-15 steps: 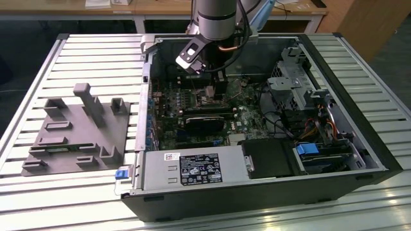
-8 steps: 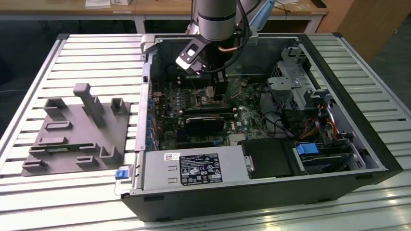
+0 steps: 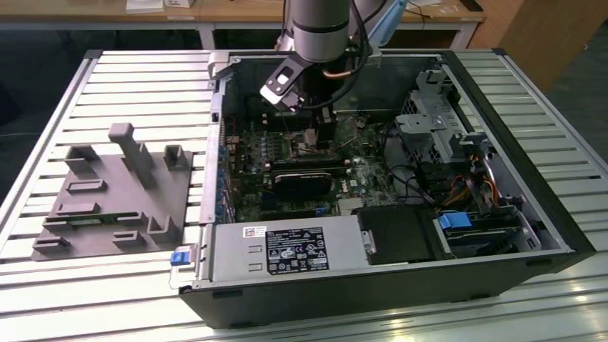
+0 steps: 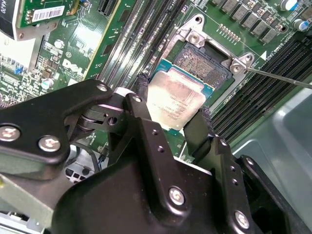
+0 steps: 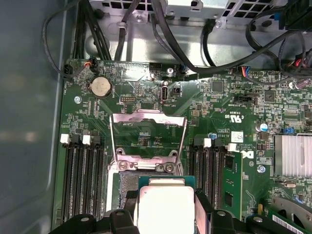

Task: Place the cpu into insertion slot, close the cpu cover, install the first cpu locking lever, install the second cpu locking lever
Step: 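Place the cpu into insertion slot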

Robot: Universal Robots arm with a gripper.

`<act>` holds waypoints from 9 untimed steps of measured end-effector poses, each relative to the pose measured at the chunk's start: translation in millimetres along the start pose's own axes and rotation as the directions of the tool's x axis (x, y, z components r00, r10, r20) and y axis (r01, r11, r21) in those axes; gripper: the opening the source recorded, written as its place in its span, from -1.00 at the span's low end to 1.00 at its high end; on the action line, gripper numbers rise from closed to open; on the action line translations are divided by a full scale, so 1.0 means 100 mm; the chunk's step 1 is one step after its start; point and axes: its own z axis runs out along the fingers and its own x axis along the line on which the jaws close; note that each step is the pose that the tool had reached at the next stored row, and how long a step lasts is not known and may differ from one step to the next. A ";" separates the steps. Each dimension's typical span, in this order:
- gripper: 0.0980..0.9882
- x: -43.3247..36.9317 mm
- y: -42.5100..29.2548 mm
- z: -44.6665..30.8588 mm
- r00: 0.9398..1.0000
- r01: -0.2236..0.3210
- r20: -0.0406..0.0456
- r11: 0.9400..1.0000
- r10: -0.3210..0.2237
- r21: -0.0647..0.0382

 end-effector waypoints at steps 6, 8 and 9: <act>0.00 0.017 -0.010 0.040 1.000 0.000 0.000 1.000 0.000 0.000; 0.00 0.028 -0.018 0.053 1.000 0.000 0.000 1.000 0.000 0.000; 0.00 0.035 -0.021 0.057 1.000 0.000 0.000 1.000 0.000 0.000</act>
